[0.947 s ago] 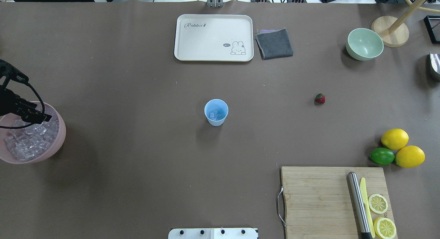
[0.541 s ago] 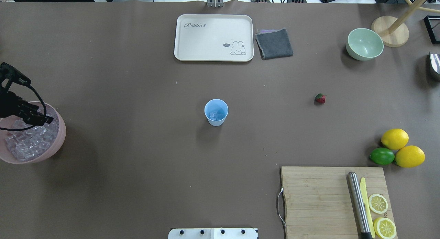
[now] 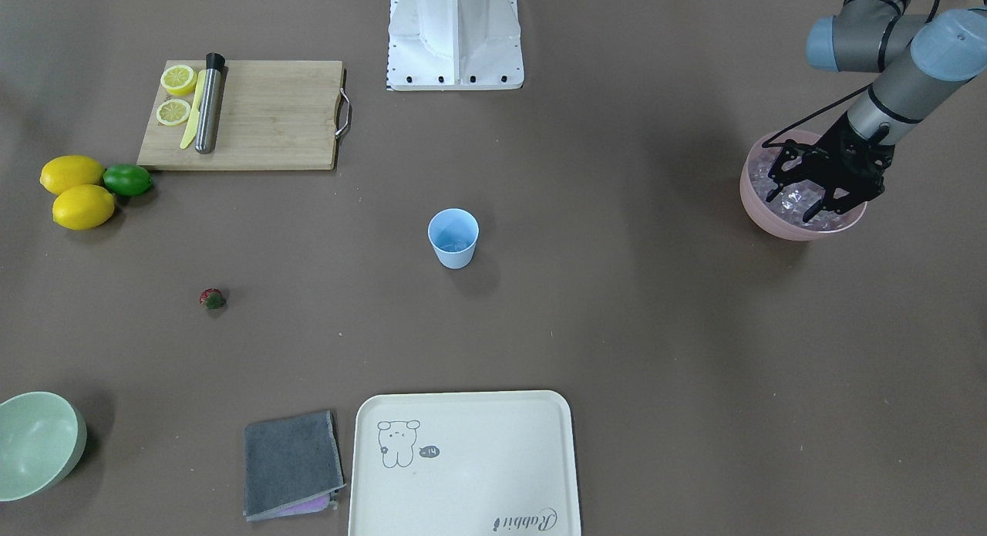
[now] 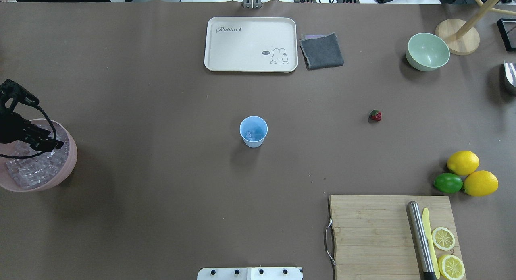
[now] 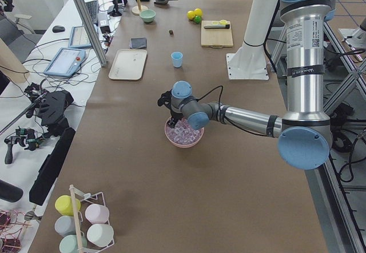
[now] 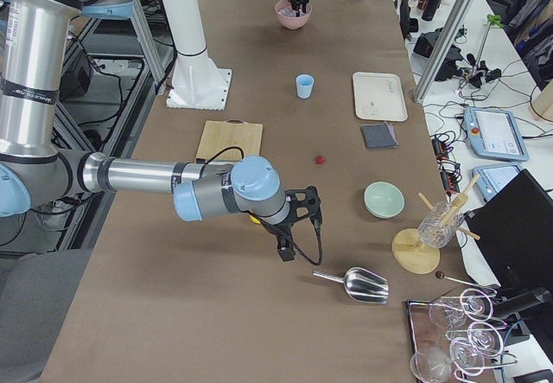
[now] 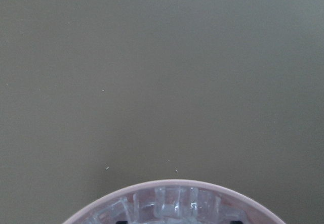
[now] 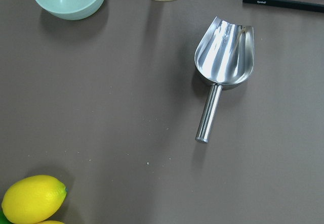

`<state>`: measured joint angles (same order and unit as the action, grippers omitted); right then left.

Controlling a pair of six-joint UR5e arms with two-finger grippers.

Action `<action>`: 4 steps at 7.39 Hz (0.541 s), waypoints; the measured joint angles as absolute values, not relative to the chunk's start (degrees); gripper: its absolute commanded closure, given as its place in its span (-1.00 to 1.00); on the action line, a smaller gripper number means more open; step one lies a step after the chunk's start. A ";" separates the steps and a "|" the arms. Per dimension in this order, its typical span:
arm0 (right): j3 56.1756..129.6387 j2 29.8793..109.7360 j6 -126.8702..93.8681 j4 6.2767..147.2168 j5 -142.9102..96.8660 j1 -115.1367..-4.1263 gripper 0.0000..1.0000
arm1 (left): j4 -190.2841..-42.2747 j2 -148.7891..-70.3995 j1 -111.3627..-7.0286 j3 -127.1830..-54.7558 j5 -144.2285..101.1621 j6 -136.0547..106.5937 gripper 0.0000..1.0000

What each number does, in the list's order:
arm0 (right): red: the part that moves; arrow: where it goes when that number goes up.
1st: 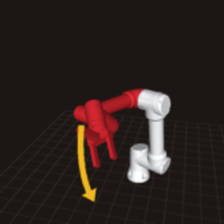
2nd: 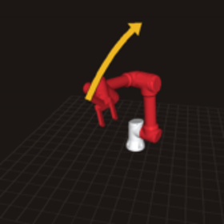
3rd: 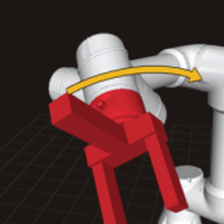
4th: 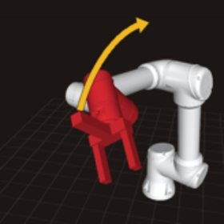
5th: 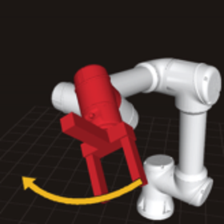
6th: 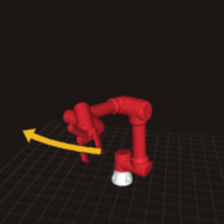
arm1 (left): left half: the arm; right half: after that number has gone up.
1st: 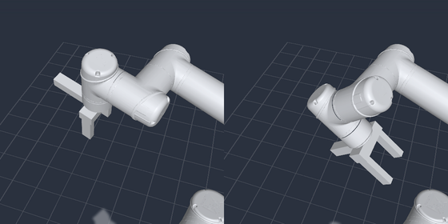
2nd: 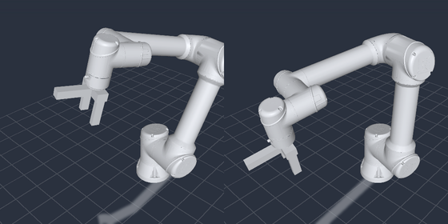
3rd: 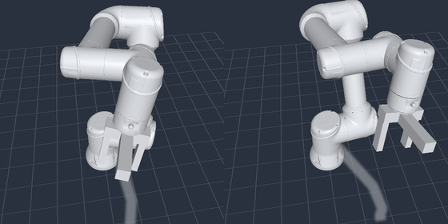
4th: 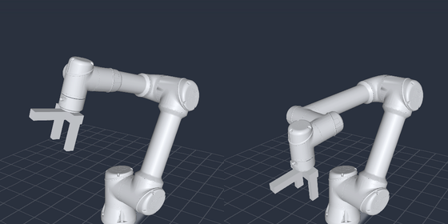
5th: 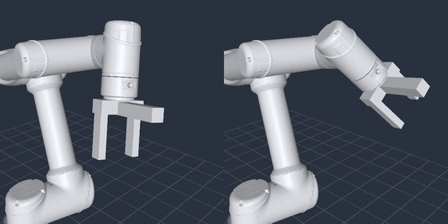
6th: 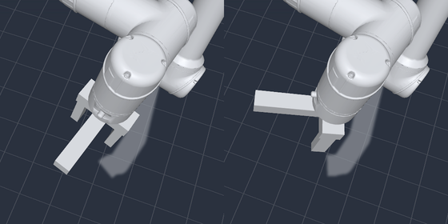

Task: Put ice and strawberries in cup
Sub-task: 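Lower the left gripper into the bowl and grasp a third ice cube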

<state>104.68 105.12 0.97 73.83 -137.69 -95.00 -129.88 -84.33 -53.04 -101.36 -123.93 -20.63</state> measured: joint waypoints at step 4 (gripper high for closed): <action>104.68 105.12 0.97 73.75 -137.72 -94.93 -1.00 | -131.23 -83.22 -53.13 -101.82 -124.40 -20.48 1.00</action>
